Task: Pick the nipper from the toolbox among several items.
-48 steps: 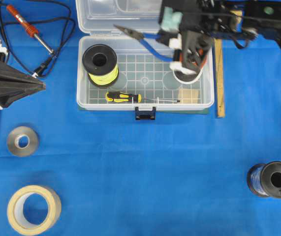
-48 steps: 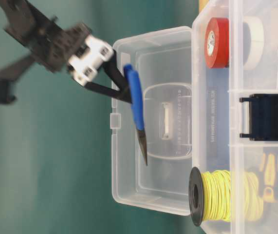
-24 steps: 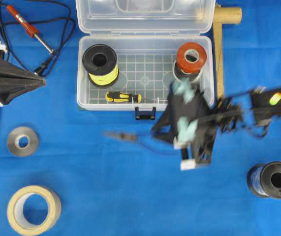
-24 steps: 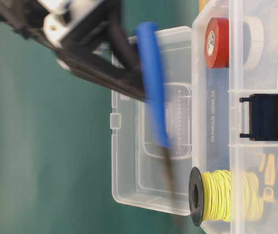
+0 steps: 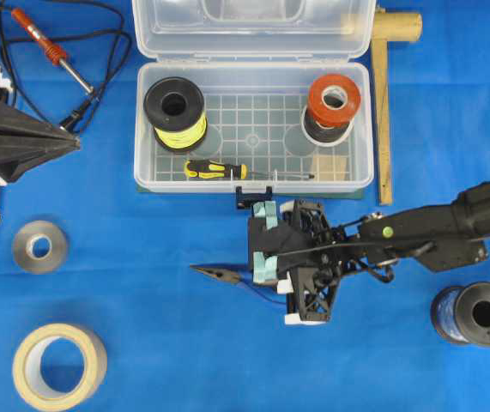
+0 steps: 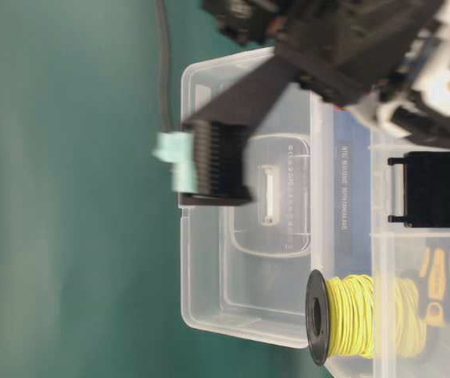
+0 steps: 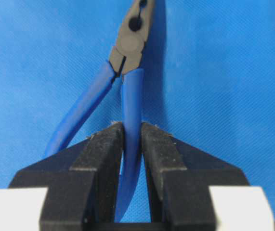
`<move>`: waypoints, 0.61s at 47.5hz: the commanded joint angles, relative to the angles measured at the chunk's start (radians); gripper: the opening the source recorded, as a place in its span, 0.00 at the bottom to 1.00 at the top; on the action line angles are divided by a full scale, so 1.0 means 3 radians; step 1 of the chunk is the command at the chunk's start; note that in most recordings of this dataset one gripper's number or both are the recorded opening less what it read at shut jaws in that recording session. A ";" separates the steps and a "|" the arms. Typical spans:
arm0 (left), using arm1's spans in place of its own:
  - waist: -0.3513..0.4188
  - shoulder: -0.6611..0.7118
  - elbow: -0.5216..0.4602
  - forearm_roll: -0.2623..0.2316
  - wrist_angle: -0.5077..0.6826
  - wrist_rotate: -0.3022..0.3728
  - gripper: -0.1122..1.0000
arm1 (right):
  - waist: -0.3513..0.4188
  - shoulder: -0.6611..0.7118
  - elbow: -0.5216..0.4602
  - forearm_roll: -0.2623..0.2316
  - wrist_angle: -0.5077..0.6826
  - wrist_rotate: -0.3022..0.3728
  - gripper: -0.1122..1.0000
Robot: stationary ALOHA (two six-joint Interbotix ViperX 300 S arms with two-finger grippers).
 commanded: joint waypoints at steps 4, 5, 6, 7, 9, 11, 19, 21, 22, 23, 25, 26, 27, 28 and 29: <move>0.0005 0.0010 -0.0026 -0.0005 0.0010 -0.0005 0.10 | 0.0005 -0.0010 -0.0036 0.0005 -0.0036 0.0051 0.22; 0.0005 0.0010 -0.0026 0.0000 0.0015 -0.0005 0.10 | 0.0005 -0.0010 -0.0036 0.0000 -0.0036 0.0051 0.22; 0.0005 0.0010 -0.0026 -0.0005 0.0015 -0.0005 0.10 | 0.0000 -0.0010 -0.0036 0.0000 -0.0036 0.0051 0.22; 0.0005 0.0010 -0.0031 -0.0005 0.0020 -0.0005 0.10 | 0.0005 -0.0015 -0.0036 0.0000 -0.0036 0.0051 0.22; 0.0005 0.0010 -0.0026 -0.0005 0.0026 -0.0005 0.10 | 0.0000 -0.0015 -0.0041 0.0000 -0.0020 0.0051 0.23; 0.0005 0.0005 -0.0031 0.0000 0.0031 -0.0005 0.10 | 0.0000 -0.0015 -0.0041 0.0000 0.0000 0.0051 0.23; 0.0005 0.0005 -0.0031 0.0000 0.0031 -0.0010 0.10 | -0.0015 -0.0153 -0.0041 -0.0036 0.0215 0.0041 0.59; 0.0005 0.0005 -0.0031 0.0000 0.0031 -0.0010 0.10 | -0.0026 -0.0230 -0.0031 -0.0066 0.0291 0.0036 0.70; 0.0005 0.0005 -0.0026 -0.0005 0.0031 -0.0010 0.10 | -0.0031 -0.0271 -0.0026 -0.0087 0.0327 0.0036 0.76; 0.0005 0.0005 -0.0031 -0.0005 0.0031 -0.0010 0.10 | -0.0036 -0.0322 -0.0020 -0.0107 0.0368 0.0036 0.80; 0.0005 0.0005 -0.0026 0.0000 0.0031 -0.0010 0.10 | -0.0046 -0.0419 -0.0010 -0.0153 0.0445 0.0036 0.85; 0.0005 0.0005 -0.0026 -0.0005 0.0031 -0.0010 0.10 | -0.0051 -0.0476 -0.0005 -0.0179 0.0486 0.0036 0.86; 0.0005 0.0005 -0.0026 0.0000 0.0036 -0.0010 0.10 | -0.0056 -0.0568 0.0000 -0.0220 0.0542 0.0036 0.85; 0.0005 0.0005 -0.0031 -0.0005 0.0036 -0.0010 0.10 | -0.0061 -0.0629 0.0005 -0.0245 0.0583 0.0036 0.84; 0.0005 0.0005 -0.0031 -0.0005 0.0036 -0.0010 0.10 | -0.0066 -0.0695 0.0005 -0.0281 0.0619 0.0036 0.82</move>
